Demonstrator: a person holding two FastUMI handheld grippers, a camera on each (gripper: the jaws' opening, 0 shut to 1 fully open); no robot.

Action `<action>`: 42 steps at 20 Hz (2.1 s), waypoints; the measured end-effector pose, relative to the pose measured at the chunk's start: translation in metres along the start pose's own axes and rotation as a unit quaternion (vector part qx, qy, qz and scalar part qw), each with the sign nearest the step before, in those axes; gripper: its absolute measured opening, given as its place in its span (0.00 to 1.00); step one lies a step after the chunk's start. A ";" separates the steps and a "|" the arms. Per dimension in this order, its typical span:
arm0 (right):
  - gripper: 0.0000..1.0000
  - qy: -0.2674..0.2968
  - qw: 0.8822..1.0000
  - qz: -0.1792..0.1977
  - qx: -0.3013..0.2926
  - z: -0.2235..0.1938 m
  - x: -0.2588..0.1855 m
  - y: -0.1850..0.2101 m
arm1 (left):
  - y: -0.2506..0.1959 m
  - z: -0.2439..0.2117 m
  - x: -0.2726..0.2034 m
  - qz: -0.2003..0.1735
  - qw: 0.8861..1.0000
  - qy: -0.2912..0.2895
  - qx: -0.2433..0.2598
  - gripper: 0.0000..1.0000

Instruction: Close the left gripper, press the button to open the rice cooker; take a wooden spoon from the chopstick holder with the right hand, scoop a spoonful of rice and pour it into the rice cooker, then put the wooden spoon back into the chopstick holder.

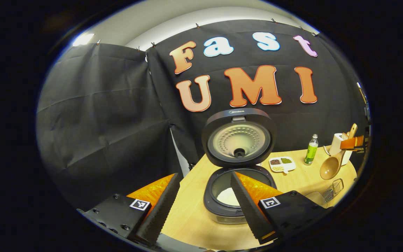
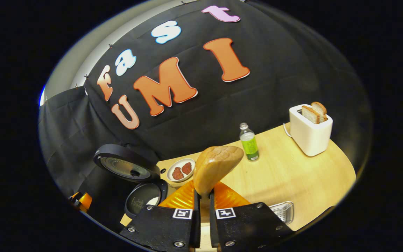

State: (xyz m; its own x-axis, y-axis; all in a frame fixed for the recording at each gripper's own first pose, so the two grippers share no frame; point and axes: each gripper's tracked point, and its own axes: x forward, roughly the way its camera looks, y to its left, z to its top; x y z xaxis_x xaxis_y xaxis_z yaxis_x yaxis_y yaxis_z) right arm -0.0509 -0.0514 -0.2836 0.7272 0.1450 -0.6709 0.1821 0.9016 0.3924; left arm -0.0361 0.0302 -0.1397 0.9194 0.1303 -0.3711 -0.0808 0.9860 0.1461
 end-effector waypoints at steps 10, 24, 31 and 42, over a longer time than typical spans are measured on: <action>0.10 0.006 0.995 -0.095 0.010 -0.019 -0.030 -0.113 | -0.083 0.021 0.005 -0.052 0.998 -0.013 0.019 1.00; 0.10 0.058 0.992 -0.112 -0.006 -0.080 -0.007 -0.143 | -0.091 0.027 -0.006 -0.050 0.998 -0.007 0.041 0.98; 0.11 0.080 0.989 -0.126 0.004 -0.098 -0.004 -0.152 | -0.103 0.036 0.003 -0.072 0.996 -0.015 0.053 0.94; 0.67 0.078 0.980 -0.180 0.035 -0.078 -0.027 -0.168 | -0.102 0.069 0.034 -0.107 0.992 -0.043 0.041 0.92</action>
State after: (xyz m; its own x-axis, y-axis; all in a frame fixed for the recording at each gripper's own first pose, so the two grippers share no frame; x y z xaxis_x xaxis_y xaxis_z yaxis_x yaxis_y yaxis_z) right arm -0.1525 -0.1747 -0.3804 0.4984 -0.1118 -0.8597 0.4575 0.8763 0.1513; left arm 0.0297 -0.0727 -0.1042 0.9422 -0.0936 -0.3217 0.1478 0.9778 0.1483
